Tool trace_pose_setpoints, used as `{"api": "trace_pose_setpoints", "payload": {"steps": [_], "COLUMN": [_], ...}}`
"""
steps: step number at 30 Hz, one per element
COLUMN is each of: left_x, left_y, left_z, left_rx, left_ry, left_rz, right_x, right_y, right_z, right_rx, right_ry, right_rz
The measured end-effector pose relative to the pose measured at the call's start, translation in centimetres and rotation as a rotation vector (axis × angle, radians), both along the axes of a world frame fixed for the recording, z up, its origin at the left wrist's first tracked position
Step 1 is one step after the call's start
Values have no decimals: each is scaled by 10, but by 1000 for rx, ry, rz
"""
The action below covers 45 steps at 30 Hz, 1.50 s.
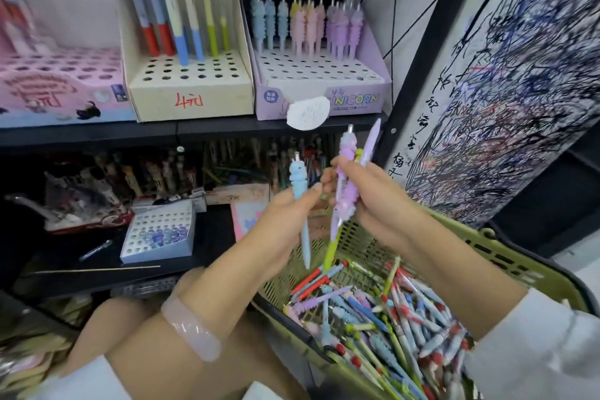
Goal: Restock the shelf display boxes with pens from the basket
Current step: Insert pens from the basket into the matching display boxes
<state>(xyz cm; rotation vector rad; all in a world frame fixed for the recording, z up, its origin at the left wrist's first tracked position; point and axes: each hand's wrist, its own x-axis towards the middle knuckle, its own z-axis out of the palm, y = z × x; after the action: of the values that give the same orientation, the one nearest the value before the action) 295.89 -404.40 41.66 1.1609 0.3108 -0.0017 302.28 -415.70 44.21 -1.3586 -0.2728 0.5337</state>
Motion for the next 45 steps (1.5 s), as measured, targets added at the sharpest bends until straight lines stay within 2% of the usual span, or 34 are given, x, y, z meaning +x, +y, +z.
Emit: {"api": "trace_pose_setpoints", "payload": {"steps": [3,5,10,15,17,18,19,20,21,23,25,27,32,35,37,39,41,43,45], "left_x": [-4,-6,-14,-18,-19,-19,-19,-19,-18,-16,-14,-11,8,21,31,41,50,57,60], "left_y": [-1,8,31,55,65,70,76,80,84,90,92,93,94,96,98,101,102,103,103], "left_z": [6,11,22,33,37,39,41,44,47,52,57,62,75,83,87,90,91,91,90], "left_rx": [-142,-127,-136,-123,-108,-90,-75,-72,-74,-64,-35,-16,-36,63,153,227,276,322,359], "left_ry": [-70,-93,-141,-189,-203,-205,-205,-209,-215,-221,-213,-197,-183,-220,-257,-260,-250,-253,-268], "left_rz": [-82,-107,-61,-23,0,10,19,28,38,64,78,76,95,139,171,200,211,205,192], "right_x": [-6,-7,-4,-6,-4,-2,-1,0,0,2,6,10,32,53,77,109,143,170,190], "right_y": [25,37,58,71,72,71,68,66,63,61,64,67,72,68,64,61,59,61,63], "right_z": [13,19,36,45,50,52,54,56,58,59,60,66,77,87,98,111,122,125,121], "right_rx": [-127,-233,-391,-363,-357,-392,-436,-469,-489,-571,-644,-630,-595,-581,-555,-555,-573,-600,-690], "right_ry": [-153,-227,-275,-316,-378,-484,-674,-924,-1180,-1590,-1861,-1985,-2141,-2100,-1881,-1519,-1220,-1084,-1048], "right_rz": [-17,-4,160,292,218,102,-36,-134,-144,34,142,95,12,-37,-205,-426,-512,-532,-538]}}
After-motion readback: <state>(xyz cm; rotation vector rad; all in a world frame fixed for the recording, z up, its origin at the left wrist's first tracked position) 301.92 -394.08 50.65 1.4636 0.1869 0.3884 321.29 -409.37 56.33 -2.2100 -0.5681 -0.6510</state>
